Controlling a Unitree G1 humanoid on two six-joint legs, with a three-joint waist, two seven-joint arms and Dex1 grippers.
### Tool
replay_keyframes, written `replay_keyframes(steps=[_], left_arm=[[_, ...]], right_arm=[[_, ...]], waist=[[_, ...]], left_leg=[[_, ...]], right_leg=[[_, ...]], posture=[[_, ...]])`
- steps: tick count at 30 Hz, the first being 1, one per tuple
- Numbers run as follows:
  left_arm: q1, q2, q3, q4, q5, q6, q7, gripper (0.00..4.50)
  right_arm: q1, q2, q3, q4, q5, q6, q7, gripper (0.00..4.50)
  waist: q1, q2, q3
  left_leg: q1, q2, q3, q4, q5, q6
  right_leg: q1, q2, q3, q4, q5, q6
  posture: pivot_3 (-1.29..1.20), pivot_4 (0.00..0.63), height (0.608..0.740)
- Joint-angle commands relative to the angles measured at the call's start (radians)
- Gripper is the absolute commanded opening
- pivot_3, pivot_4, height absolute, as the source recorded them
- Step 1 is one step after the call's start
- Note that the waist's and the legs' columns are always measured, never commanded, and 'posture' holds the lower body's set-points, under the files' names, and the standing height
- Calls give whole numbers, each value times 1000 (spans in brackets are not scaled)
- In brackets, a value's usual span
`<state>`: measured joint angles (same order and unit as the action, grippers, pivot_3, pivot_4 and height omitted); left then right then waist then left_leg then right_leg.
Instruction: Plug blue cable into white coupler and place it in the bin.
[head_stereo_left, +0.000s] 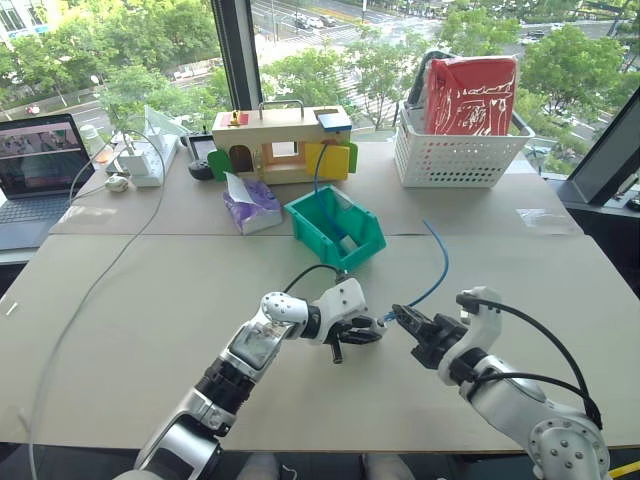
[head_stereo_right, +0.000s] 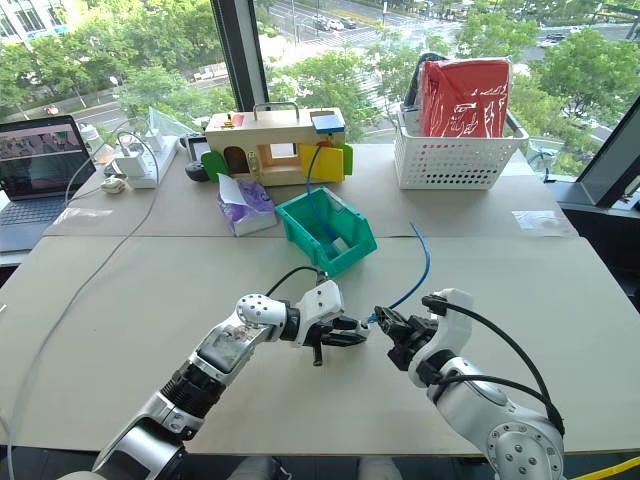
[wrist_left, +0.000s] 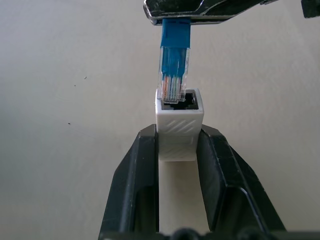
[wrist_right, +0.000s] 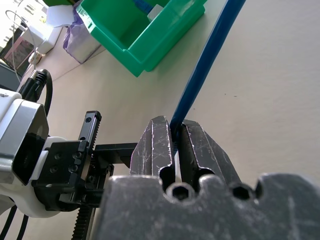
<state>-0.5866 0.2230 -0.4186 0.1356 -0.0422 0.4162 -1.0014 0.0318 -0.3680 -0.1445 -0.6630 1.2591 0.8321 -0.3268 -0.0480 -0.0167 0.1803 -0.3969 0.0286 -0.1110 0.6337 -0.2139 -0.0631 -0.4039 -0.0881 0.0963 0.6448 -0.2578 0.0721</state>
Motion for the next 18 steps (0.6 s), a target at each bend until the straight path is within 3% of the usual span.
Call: replay_keyframes(steps=[1,10,18], left_arm=[[4,-2,-7,-33,-16,0,-3,593],[6,-10,-3,-23,-21,-2,0,593],[-3,-9,-19,-29,-8,7,-3,593]], right_arm=[[18,-10,12,-22,9,2,5,0],[33,-29,6,-16,28,11,-15,0],[-12,-92,72,-21,-74,42,9,0]], waist=[[0,0,0],[1,0,0],[2,0,0]], left_leg=[[0,0,0,0,0,0],[0,0,0,0,0,0],[0,0,0,0,0,0]], right_leg=[[0,0,0,0,0,0],[0,0,0,0,0,0],[0,0,0,0,0,0]], posture=[[0,150,740],[0,150,740],[0,150,740]])
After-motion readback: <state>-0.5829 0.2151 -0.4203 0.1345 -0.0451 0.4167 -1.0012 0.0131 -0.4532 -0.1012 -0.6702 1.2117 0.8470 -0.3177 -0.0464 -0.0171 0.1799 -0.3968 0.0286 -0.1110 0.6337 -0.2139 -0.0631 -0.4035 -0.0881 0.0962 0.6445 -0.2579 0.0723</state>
